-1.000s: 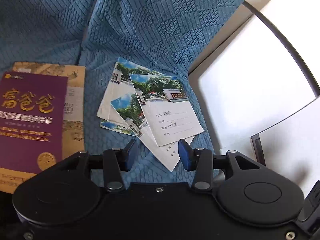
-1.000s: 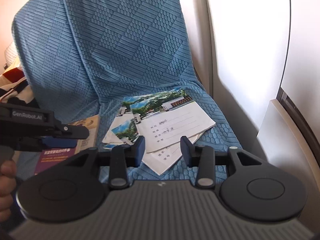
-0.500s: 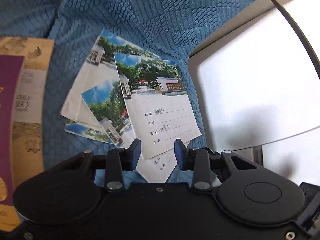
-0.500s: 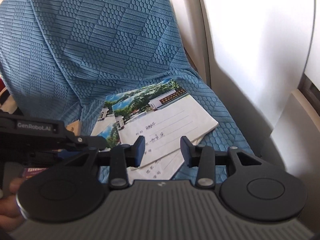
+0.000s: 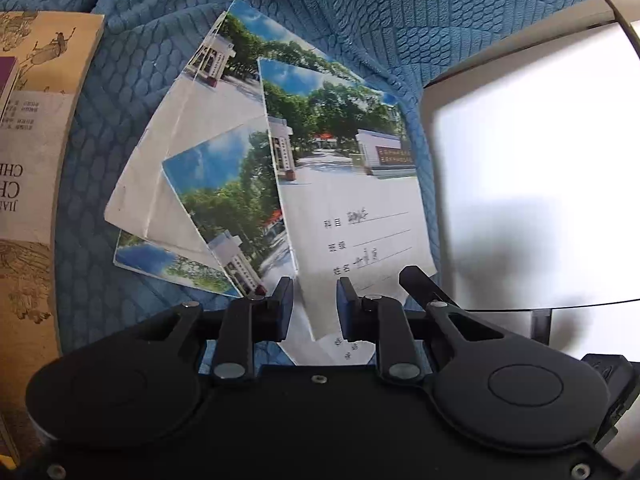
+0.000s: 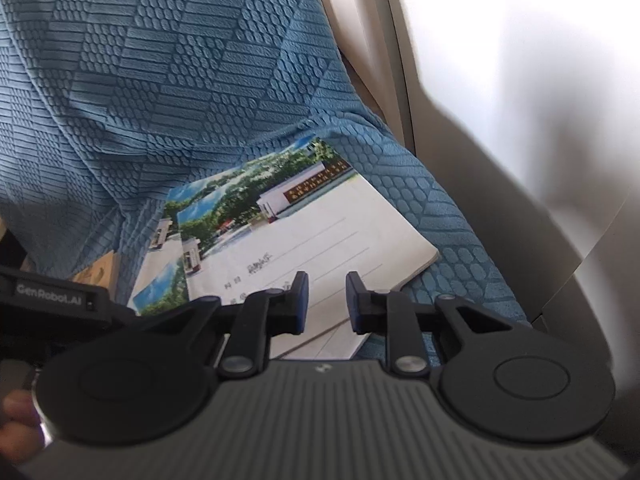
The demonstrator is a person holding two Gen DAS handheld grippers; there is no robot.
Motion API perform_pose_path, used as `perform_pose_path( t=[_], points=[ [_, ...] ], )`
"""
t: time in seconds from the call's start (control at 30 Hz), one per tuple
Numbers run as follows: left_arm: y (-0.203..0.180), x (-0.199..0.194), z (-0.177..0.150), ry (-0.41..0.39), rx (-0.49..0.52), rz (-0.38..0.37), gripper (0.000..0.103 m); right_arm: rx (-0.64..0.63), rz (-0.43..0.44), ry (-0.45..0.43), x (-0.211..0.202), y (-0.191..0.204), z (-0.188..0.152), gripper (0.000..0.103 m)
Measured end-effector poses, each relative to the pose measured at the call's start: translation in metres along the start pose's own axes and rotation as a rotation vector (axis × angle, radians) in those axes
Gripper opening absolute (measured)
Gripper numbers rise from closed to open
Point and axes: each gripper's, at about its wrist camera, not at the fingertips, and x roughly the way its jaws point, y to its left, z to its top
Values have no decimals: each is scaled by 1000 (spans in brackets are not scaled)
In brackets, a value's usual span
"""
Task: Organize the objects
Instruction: 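Close the left gripper on the edge of the top white booklet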
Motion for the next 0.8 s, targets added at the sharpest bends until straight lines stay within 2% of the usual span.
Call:
perform_pose_path(
  t=[0.17,0.4,0.6,0.8],
  points=[
    [4,6,3,13,-28,-23,20,3,-7,26,12,-4,-2,22],
    [15,5,7,5,-101,-109,20,47,25,32,16,-11,-3,22],
    [17,-7,11,-11,-148,-269,20,128,66,31,17,-23,-2,19],
    [1,4,13,-11,-108,-198,20,146,81,26,19,-27,-4,19]
  ],
)
